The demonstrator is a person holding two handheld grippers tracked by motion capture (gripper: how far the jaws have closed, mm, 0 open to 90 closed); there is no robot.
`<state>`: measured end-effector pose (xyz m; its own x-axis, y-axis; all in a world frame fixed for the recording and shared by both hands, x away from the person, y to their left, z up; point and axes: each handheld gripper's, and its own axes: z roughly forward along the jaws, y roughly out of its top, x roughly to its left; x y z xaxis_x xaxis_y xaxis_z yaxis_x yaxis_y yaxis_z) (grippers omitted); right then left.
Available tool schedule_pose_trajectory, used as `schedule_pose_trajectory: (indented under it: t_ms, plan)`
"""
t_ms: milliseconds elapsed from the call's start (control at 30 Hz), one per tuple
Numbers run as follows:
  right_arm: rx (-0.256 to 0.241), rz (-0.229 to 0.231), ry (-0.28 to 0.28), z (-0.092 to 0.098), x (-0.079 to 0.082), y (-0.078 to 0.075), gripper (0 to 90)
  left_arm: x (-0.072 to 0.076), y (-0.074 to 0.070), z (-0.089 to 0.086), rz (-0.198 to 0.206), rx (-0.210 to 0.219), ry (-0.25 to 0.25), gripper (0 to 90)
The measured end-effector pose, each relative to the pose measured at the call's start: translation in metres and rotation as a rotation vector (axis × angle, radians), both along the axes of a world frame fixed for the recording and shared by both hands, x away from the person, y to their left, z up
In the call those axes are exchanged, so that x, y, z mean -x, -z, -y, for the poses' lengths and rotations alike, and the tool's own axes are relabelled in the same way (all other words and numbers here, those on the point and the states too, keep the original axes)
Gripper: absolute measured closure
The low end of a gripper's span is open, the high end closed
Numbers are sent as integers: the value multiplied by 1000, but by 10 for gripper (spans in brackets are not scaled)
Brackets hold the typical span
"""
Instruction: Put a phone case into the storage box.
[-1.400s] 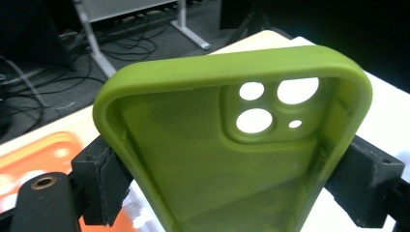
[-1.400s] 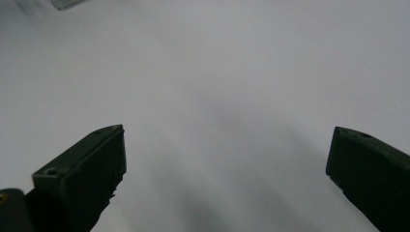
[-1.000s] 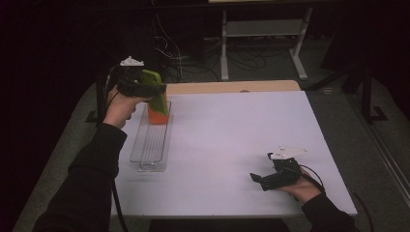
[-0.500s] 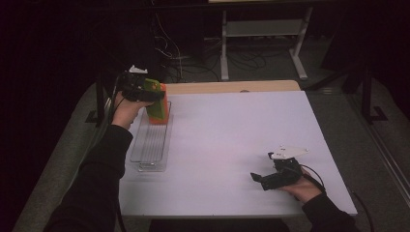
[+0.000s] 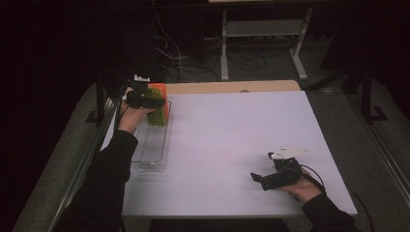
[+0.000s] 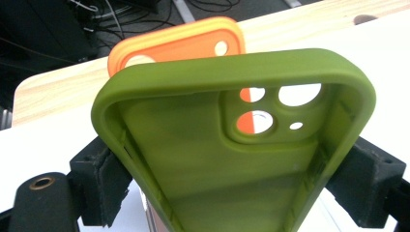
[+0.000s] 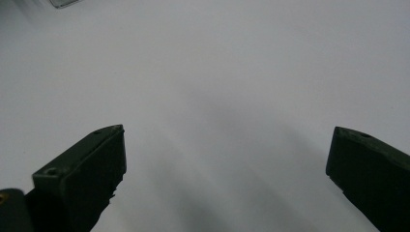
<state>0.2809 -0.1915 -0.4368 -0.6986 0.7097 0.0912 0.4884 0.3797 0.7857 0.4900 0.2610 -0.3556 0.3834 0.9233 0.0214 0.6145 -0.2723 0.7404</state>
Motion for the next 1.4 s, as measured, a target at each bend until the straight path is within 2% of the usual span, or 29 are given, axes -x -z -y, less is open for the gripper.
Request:
schedule_pose_trajectory:
  t_ms: [533, 867, 1400]
  plan:
    - [-2, -2, -5, 0, 0, 0, 0, -3, 13, 4, 10, -23, -38, 122]
    - [-5, 1, -6, -1, 1, 0, 0, -7, 16, 7, 20, -37, -58, 116]
    - [-8, -1, -11, -1, 1, 0, 0, -11, 21, 9, 17, 5, -71, 24]
